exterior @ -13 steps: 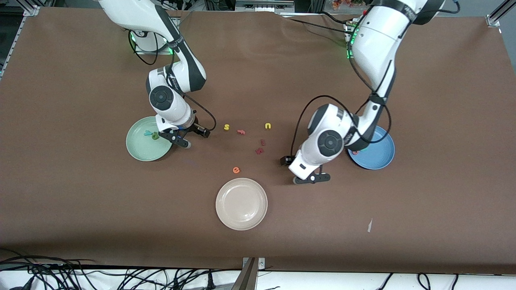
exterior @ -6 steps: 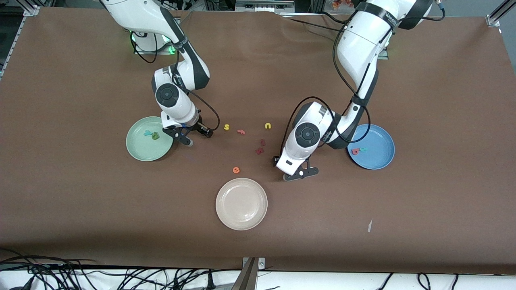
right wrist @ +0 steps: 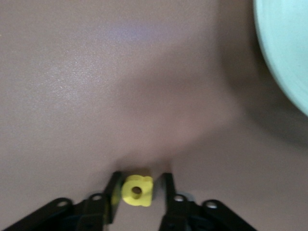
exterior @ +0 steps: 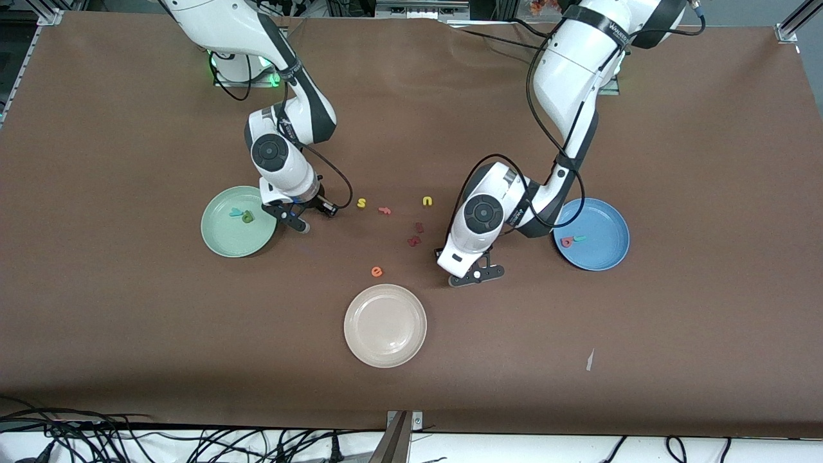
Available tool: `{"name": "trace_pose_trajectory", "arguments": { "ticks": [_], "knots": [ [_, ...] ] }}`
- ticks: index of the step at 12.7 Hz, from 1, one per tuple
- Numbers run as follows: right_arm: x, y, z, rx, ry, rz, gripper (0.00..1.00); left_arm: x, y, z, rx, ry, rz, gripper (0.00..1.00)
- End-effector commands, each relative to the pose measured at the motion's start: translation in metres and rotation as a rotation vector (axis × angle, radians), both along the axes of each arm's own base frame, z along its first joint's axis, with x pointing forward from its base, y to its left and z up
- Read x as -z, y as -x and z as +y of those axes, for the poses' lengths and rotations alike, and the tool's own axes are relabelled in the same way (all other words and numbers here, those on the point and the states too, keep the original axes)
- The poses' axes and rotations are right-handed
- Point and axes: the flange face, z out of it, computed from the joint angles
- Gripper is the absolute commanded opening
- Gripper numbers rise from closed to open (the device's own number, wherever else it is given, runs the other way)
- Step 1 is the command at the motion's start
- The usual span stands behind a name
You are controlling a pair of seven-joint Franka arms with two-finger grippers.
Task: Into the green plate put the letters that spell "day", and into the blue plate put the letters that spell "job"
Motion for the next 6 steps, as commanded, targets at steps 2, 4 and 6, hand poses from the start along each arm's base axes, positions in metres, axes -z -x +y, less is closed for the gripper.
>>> {"name": "trace_pose_trajectory", "arguments": {
  "ticks": [2, 4, 6],
  "knots": [
    [0.001, 0.003, 0.001, 0.016, -0.013, -0.005, 0.10, 0.007, 0.002, -0.004, -0.001, -0.030, -0.007, 0.27],
    [-0.005, 0.001, 0.003, 0.009, -0.018, -0.011, 0.10, 0.007, 0.002, -0.003, -0.001, -0.031, -0.005, 0.12],
    [-0.030, -0.008, 0.002, -0.006, -0.039, -0.049, 0.10, -0.004, -0.007, 0.008, -0.001, -0.036, -0.003, 0.05]
  ]
}}
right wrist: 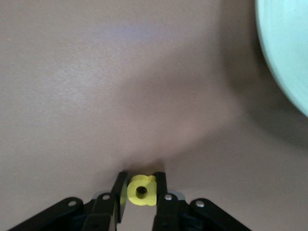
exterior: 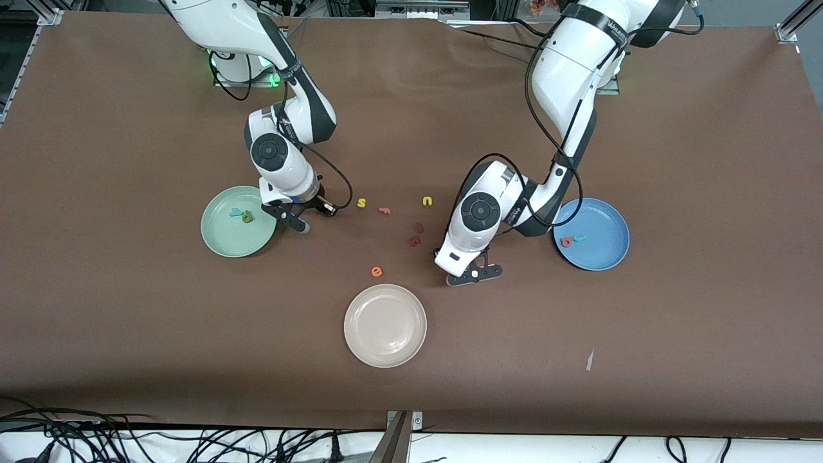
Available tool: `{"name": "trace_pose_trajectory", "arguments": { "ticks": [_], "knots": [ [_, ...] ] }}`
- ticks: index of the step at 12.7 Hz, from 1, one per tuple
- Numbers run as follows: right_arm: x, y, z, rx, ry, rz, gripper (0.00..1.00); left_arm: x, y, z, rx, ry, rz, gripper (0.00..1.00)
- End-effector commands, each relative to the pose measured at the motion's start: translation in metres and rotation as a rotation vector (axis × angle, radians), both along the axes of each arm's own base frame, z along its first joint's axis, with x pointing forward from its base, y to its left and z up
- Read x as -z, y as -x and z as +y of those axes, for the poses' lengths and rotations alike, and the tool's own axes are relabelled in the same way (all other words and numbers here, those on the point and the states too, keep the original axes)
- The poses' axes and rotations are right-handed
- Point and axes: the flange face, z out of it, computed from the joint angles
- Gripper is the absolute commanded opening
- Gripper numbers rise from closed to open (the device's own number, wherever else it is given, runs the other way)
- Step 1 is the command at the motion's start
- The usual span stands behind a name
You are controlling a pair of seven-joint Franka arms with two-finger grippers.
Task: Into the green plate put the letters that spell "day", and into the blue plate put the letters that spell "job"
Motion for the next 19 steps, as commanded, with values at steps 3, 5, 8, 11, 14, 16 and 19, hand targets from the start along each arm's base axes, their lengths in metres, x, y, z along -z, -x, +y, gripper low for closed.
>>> {"name": "trace_pose_trajectory", "arguments": {
  "ticks": [3, 5, 8, 11, 14, 16, 19],
  "knots": [
    [-0.061, -0.026, -0.038, -0.116, -0.027, -0.058, 0.10, -0.044, -0.029, 0.082, 0.133, -0.083, 0.126, 0.05],
    [-0.078, -0.045, -0.087, -0.131, 0.002, -0.005, 0.11, -0.068, -0.040, 0.148, 0.246, -0.074, 0.210, 0.05],
    [-0.080, -0.058, -0.133, -0.259, 0.017, -0.015, 0.11, -0.057, -0.037, 0.237, 0.511, -0.050, 0.319, 0.08],
    [-0.072, -0.059, -0.168, -0.331, 0.033, 0.008, 0.11, -0.048, -0.042, 0.296, 0.707, -0.033, 0.371, 0.09],
    [-0.061, -0.057, -0.197, -0.365, 0.044, 0.031, 0.11, -0.052, -0.037, 0.320, 0.711, 0.006, 0.436, 1.00],
    [-0.059, -0.058, -0.218, -0.405, 0.049, 0.045, 0.14, -0.080, -0.047, 0.330, 0.677, 0.007, 0.415, 1.00],
    [-0.057, -0.057, -0.223, -0.395, 0.046, 0.059, 1.00, -0.145, -0.053, 0.359, 0.512, 0.028, 0.338, 1.00]
  ]
}}
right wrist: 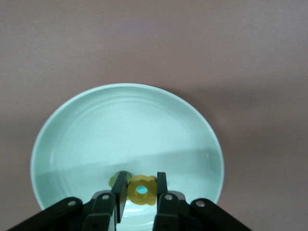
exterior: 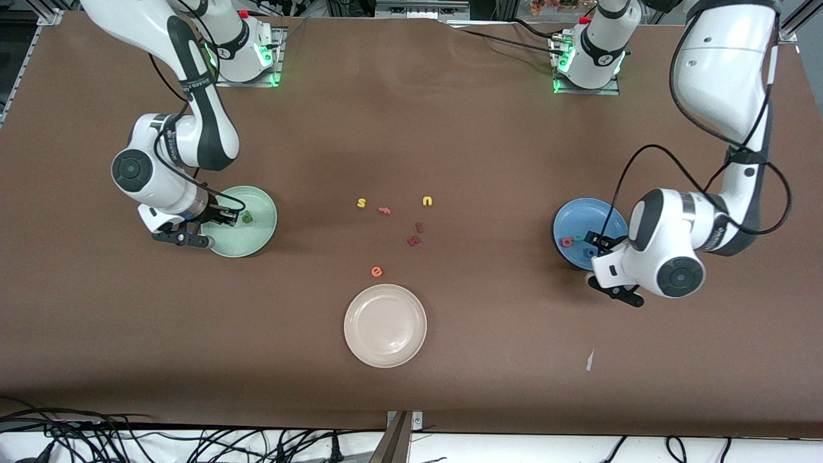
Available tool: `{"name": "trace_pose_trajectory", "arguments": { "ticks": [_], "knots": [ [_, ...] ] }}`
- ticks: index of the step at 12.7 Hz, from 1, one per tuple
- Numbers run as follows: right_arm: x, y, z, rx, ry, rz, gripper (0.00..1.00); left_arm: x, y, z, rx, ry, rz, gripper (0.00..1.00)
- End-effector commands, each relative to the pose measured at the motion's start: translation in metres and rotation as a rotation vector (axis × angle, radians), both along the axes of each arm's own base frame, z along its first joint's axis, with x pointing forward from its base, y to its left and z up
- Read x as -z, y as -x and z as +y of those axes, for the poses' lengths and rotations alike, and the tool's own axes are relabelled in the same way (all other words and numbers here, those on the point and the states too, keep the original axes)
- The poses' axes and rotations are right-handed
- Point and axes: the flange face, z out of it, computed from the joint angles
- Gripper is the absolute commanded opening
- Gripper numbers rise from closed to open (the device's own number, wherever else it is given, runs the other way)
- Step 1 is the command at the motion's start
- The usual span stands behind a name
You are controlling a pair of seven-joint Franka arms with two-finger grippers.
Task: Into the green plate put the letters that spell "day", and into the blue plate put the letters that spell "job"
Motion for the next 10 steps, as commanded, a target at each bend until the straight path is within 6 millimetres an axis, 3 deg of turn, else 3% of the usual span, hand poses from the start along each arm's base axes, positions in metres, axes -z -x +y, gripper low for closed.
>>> {"name": "trace_pose_trajectory", "arguments": {
  "ticks": [1, 5, 6, 8, 10],
  "knots": [
    [-0.004, 0.000, 0.001, -0.008, -0.017, 0.004, 1.00, -0.069, 0.005, 0.032, -0.175, -0.012, -0.041, 1.00],
    [-0.020, -0.006, 0.006, -0.023, -0.032, -0.018, 1.00, -0.132, 0.020, 0.072, -0.300, -0.040, -0.064, 1.00],
    [-0.034, -0.011, 0.010, -0.027, -0.046, -0.015, 1.00, -0.144, 0.022, 0.083, -0.331, -0.044, -0.080, 1.00],
    [-0.072, -0.025, 0.021, -0.049, -0.075, 0.064, 1.00, -0.172, 0.029, 0.120, -0.360, -0.027, -0.125, 1.00],
    [-0.128, -0.043, 0.036, -0.078, -0.095, 0.160, 1.00, -0.194, 0.035, 0.142, -0.393, -0.019, -0.166, 1.00]
  ]
}}
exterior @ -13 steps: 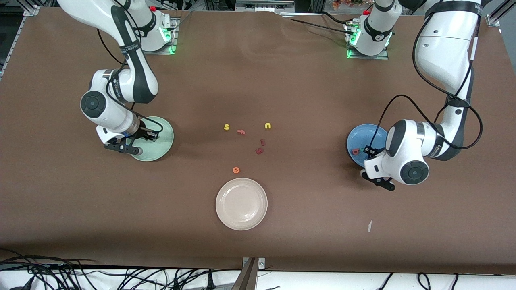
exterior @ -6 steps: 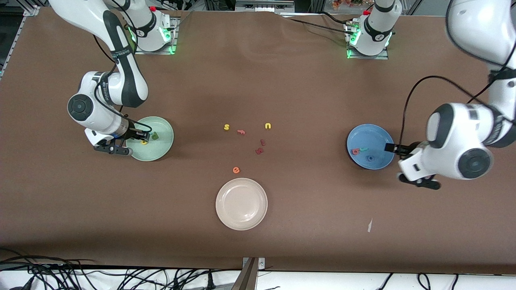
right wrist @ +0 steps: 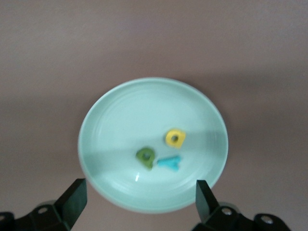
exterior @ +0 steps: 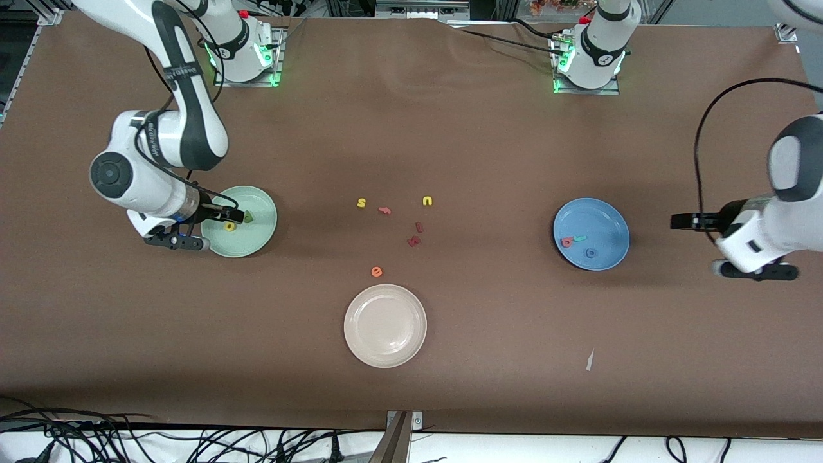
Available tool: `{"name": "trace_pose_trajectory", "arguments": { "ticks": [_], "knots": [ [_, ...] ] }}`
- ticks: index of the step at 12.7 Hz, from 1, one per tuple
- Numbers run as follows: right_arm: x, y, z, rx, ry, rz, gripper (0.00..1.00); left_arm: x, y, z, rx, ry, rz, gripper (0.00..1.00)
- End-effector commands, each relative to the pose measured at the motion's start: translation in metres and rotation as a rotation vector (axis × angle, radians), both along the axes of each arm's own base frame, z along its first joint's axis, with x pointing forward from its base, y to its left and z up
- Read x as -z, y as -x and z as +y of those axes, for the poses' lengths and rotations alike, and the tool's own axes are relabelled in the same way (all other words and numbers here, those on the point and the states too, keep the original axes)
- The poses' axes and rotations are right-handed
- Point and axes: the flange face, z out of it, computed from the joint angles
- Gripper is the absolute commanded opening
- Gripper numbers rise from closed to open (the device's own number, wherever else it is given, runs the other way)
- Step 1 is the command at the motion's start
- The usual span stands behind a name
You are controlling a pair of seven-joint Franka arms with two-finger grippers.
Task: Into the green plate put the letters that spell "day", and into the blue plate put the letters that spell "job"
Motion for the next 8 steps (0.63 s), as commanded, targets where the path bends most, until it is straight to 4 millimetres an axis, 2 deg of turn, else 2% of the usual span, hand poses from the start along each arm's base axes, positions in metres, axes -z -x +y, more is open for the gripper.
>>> {"name": "trace_pose_trajectory", "arguments": {
  "ticks": [1, 2, 4, 5, 6, 7, 8],
  "knots": [
    [-0.088, -0.028, 0.015, -0.056, -0.046, 0.027, 1.00, -0.055, 0.018, 0.013, -0.025, 0.029, -0.104, 1.00],
    [-0.118, -0.036, 0.018, -0.070, -0.047, 0.000, 1.00, -0.088, 0.029, -0.004, -0.013, 0.046, -0.177, 1.00],
    [-0.178, -0.050, 0.009, -0.065, -0.043, -0.086, 1.00, -0.125, 0.042, -0.032, 0.021, 0.038, -0.254, 1.00],
    [-0.201, -0.052, 0.004, -0.065, -0.029, -0.096, 1.00, -0.134, 0.054, -0.036, 0.029, 0.033, -0.257, 1.00],
    [-0.225, -0.050, -0.006, -0.063, 0.001, -0.095, 1.00, -0.136, 0.067, -0.050, 0.045, 0.039, -0.254, 1.00],
    [-0.245, -0.050, -0.009, -0.062, 0.015, -0.110, 1.00, -0.138, 0.069, -0.058, 0.061, 0.042, -0.252, 1.00],
    [-0.258, -0.049, -0.005, -0.071, 0.018, -0.133, 1.00, -0.133, 0.068, -0.059, 0.064, 0.045, -0.244, 1.00]
  ]
}}
